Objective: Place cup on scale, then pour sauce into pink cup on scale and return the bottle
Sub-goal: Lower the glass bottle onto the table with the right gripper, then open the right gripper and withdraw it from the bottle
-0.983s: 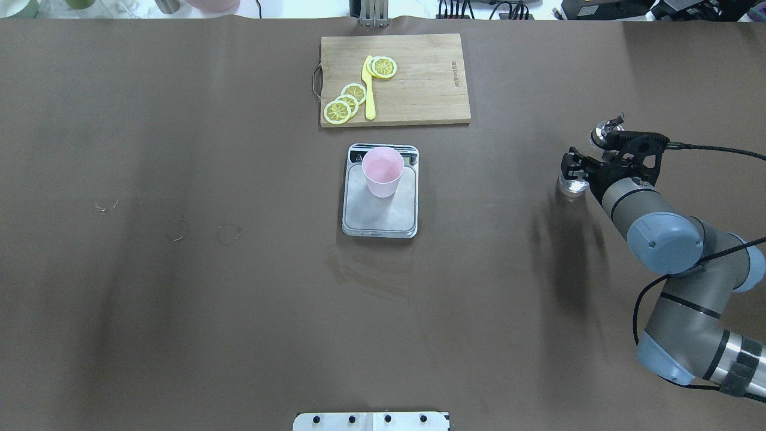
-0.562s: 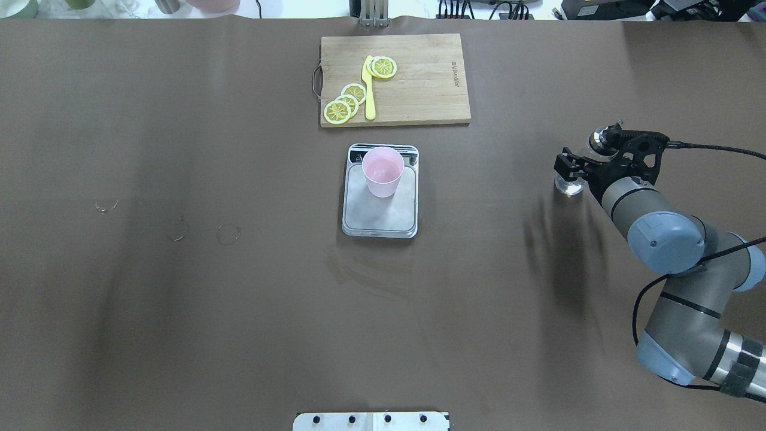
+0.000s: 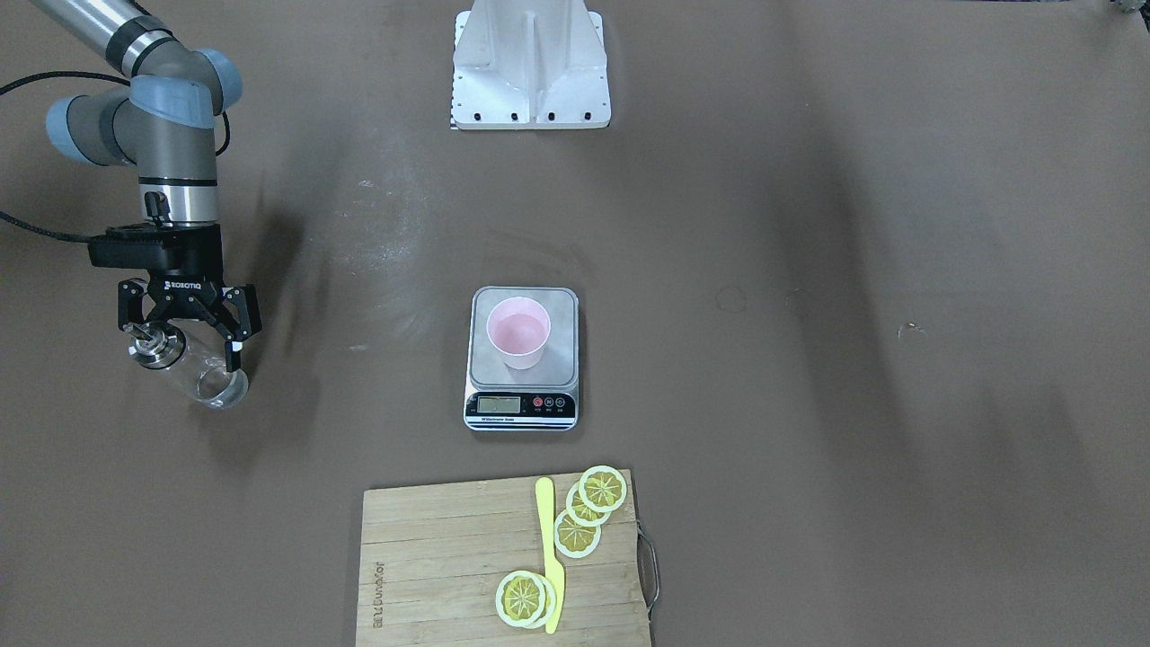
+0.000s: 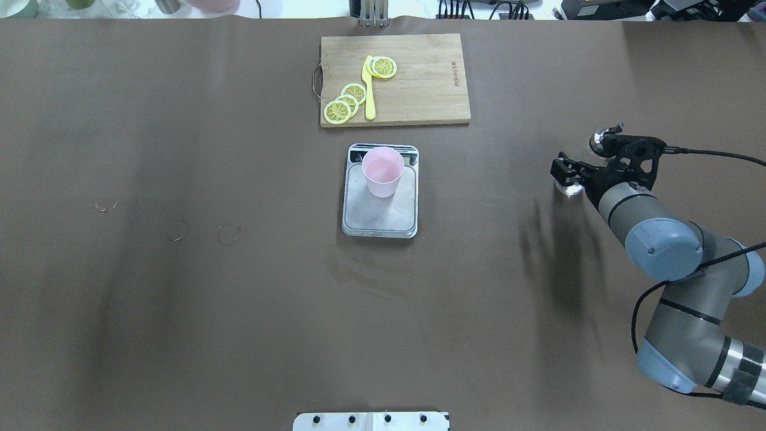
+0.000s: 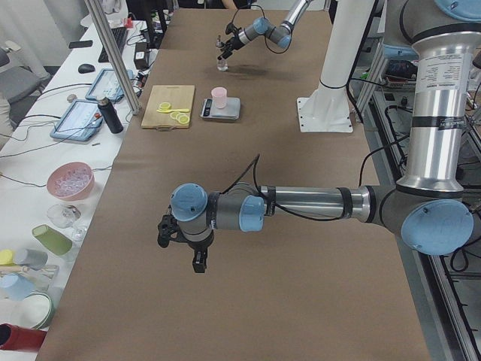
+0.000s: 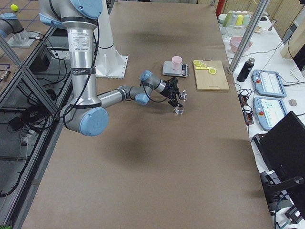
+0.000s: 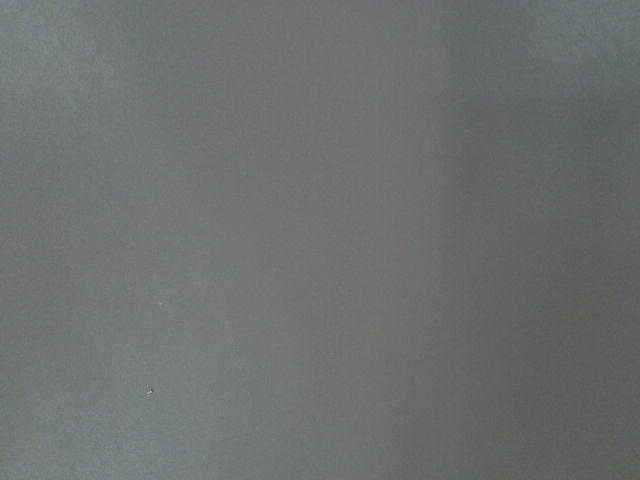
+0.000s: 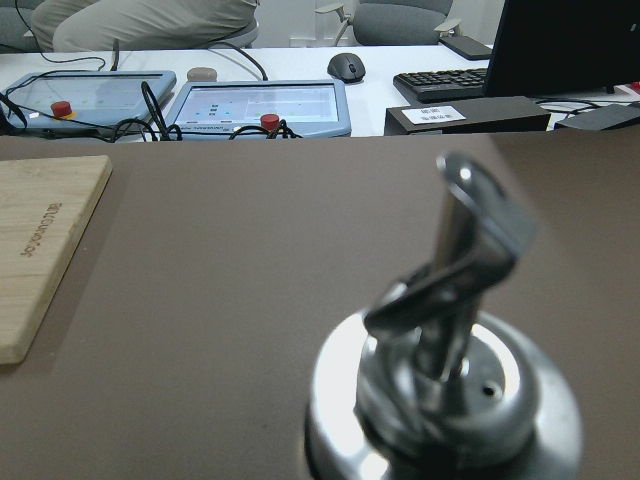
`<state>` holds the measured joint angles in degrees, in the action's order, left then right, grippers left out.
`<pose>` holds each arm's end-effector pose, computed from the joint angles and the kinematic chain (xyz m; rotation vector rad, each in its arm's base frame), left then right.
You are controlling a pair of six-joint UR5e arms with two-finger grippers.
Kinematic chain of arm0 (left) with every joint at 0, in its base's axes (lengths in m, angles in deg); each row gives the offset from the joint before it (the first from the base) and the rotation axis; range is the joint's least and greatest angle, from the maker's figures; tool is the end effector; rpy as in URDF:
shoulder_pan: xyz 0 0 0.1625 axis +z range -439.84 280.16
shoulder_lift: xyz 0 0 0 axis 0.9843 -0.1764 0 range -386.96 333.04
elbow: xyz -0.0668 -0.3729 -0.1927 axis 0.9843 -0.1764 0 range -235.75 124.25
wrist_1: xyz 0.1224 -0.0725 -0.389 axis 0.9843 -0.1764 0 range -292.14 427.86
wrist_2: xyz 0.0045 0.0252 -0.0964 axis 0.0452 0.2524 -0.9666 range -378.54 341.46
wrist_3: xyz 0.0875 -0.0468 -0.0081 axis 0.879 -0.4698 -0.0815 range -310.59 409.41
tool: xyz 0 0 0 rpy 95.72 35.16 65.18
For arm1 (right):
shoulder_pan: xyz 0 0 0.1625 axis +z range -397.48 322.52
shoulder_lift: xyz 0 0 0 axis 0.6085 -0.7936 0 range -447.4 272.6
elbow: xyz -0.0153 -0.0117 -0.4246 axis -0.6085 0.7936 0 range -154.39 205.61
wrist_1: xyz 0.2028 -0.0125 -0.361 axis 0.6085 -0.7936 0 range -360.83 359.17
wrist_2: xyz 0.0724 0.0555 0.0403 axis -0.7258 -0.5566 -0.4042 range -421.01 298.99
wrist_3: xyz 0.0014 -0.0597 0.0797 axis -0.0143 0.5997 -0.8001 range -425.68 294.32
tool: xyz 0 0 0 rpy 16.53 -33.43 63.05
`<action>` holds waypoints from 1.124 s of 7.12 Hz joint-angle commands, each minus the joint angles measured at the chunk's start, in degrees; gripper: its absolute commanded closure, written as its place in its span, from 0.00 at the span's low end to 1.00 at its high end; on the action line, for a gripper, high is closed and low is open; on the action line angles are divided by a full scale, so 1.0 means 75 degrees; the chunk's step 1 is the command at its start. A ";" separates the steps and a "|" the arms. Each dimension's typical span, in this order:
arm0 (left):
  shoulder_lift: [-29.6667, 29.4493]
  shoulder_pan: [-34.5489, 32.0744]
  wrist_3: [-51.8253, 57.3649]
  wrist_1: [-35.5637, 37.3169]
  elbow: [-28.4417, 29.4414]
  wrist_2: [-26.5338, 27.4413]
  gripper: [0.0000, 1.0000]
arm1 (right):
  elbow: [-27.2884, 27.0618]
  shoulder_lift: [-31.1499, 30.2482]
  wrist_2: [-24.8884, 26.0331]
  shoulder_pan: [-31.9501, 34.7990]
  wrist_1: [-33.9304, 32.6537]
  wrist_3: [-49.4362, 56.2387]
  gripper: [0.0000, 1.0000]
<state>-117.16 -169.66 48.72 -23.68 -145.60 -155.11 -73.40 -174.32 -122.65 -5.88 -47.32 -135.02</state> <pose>-0.0594 -0.4954 0.6529 0.0198 0.8129 0.0029 -0.3610 -0.4342 0.4720 0.8315 -0.6558 0.4127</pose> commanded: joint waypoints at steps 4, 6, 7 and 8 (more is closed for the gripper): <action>0.0051 0.0000 -0.0014 -0.0006 -0.0020 -0.0001 0.02 | -0.2038 -0.1123 -0.0031 -0.0357 -0.1168 -0.0012 0.00; 0.0120 0.0000 -0.0014 -0.0018 -0.0020 -0.0001 0.02 | -0.3002 -0.1604 -0.0066 -0.0626 -0.1768 -0.0222 0.00; 0.0121 0.0000 -0.0014 -0.0018 -0.0032 -0.0001 0.02 | -0.3644 -0.1943 -0.0194 -0.0627 -0.2084 -0.0211 0.00; 0.0121 0.0012 -0.0003 -0.0006 -0.0032 -0.0001 0.02 | -0.4289 -0.2085 -0.0752 -0.0372 -0.2621 -0.0083 0.00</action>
<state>-116.31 -169.64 48.64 -23.78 -145.80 -155.12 -99.65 -188.03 -124.70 -9.99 -62.69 -136.33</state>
